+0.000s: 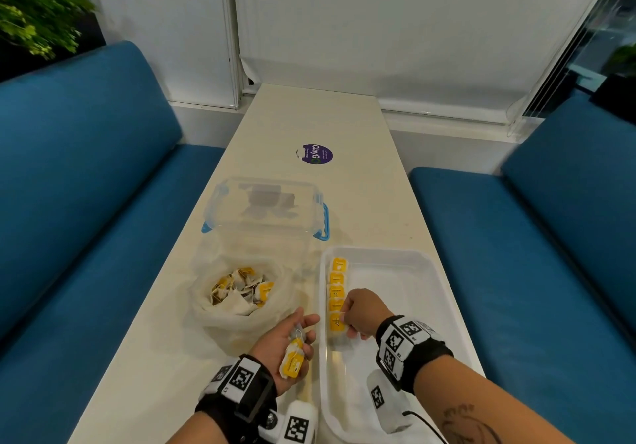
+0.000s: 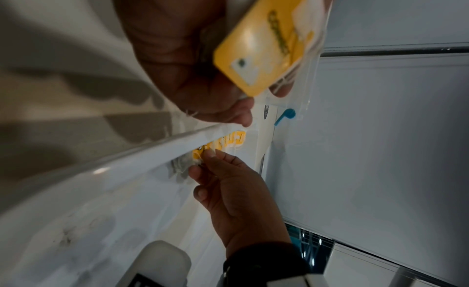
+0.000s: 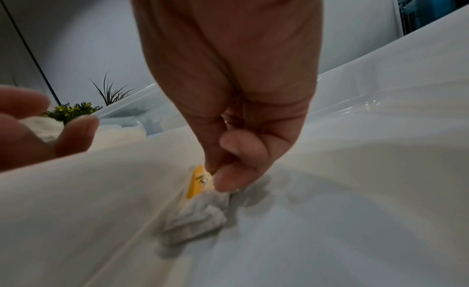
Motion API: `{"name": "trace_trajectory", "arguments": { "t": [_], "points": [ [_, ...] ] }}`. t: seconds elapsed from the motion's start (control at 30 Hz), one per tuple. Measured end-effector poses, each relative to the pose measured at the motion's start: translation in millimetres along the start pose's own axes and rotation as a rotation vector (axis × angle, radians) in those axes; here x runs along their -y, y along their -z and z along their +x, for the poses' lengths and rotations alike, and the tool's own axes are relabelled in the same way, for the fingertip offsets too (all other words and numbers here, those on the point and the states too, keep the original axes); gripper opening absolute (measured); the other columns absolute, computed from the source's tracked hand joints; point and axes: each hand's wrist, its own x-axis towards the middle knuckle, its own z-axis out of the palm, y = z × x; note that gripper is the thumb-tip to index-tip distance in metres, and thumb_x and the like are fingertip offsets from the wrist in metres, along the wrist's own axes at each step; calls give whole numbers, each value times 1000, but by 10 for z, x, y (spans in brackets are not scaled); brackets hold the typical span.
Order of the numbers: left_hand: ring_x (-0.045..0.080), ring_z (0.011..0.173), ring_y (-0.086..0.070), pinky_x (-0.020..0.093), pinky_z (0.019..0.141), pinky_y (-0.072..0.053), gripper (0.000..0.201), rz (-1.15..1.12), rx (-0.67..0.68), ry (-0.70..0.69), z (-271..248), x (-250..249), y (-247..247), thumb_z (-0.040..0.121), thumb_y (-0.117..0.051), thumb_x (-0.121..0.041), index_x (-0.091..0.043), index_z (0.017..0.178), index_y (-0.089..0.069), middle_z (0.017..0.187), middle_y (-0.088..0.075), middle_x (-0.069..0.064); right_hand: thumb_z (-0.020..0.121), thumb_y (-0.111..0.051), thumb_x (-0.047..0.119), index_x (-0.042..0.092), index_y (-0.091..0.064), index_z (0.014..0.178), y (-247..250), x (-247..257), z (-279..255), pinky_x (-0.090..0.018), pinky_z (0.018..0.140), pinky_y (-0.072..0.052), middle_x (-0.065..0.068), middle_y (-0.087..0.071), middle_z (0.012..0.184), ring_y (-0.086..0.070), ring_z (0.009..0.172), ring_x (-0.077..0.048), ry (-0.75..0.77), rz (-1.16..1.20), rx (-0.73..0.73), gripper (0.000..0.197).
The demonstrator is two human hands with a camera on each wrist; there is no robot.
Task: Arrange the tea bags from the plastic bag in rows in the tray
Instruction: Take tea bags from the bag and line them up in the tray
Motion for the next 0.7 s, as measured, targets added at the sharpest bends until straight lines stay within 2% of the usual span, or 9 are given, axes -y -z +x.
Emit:
{"name": "trace_trajectory", "arguments": {
  "t": [0.07, 0.13, 0.17, 0.27, 0.37, 0.4, 0.5, 0.57, 0.7],
  "points": [
    [10, 34, -50, 13, 30, -37, 30, 0, -8, -8, -7, 6, -18, 89, -50, -39, -11, 94, -60, 59, -56, 3, 86, -63, 15, 17, -43, 75, 1, -18, -9, -20, 52, -36, 2, -48, 70, -48, 62, -14, 41, -24, -82, 23],
    [10, 34, -50, 13, 31, -38, 29, -9, -13, -27, -10, 2, -42, 90, -49, -39, -12, 93, -60, 58, -55, 3, 85, -65, 21, 15, -43, 86, 55, -18, -58, -17, 54, -32, 6, -44, 75, -47, 76, -17, 88, 29, -157, 23],
    [9, 34, -50, 13, 32, -38, 29, -18, -20, -43, -8, -2, -60, 90, -49, -39, -12, 93, -60, 58, -55, 2, 85, -66, 23, 15, -43, 88, 96, -11, -97, -17, 54, -32, 7, -44, 75, -47, 77, -17, 111, 68, -167, 24],
    [9, 37, -51, 14, 35, -40, 24, -49, -70, -137, -17, -4, -178, 90, -50, -36, -14, 94, -60, 63, -54, 1, 83, -68, 27, 20, -48, 81, 257, 81, -317, -18, 48, -35, 3, -54, 74, -53, 67, -14, 183, 169, -54, 22],
    [13, 51, -56, 22, 48, -48, 13, -79, -90, -242, -56, 3, -363, 89, -55, -26, -14, 93, -60, 74, -53, 2, 83, -68, 29, 17, -53, 86, 354, 159, -582, -21, 46, -38, -1, -64, 75, -59, 64, -13, 255, 282, 121, 20],
    [14, 50, -59, 22, 47, -49, 9, -94, -73, -264, -74, 7, -427, 89, -56, -21, -14, 92, -60, 74, -54, 2, 83, -68, 29, 16, -53, 89, 355, 173, -641, -21, 45, -39, -1, -66, 74, -60, 63, -13, 259, 332, 148, 21],
    [14, 39, -61, 20, 39, -50, 12, -146, -21, -311, -126, 3, -600, 94, -47, -7, -14, 90, -56, 59, -64, 3, 84, -68, 28, 15, -51, 92, 293, 182, -718, -21, 42, -41, 1, -67, 70, -63, 58, -11, 221, 443, 149, 23],
    [13, 38, -60, 20, 38, -50, 17, -189, 0, -331, -144, -7, -662, 94, -43, -2, -14, 88, -54, 50, -64, 4, 84, -69, 27, 14, -50, 93, 266, 161, -736, -21, 42, -43, 0, -67, 69, -64, 57, -12, 198, 518, 153, 24],
    [9, 43, -59, 21, 45, -52, 20, -240, -24, -374, -110, -26, -625, 91, -45, 0, -14, 85, -58, 56, -60, 3, 83, -70, 16, 11, -49, 96, 292, 96, -779, -22, 41, -44, -5, -67, 69, -64, 58, -16, 186, 656, 203, 26]
  ]
}}
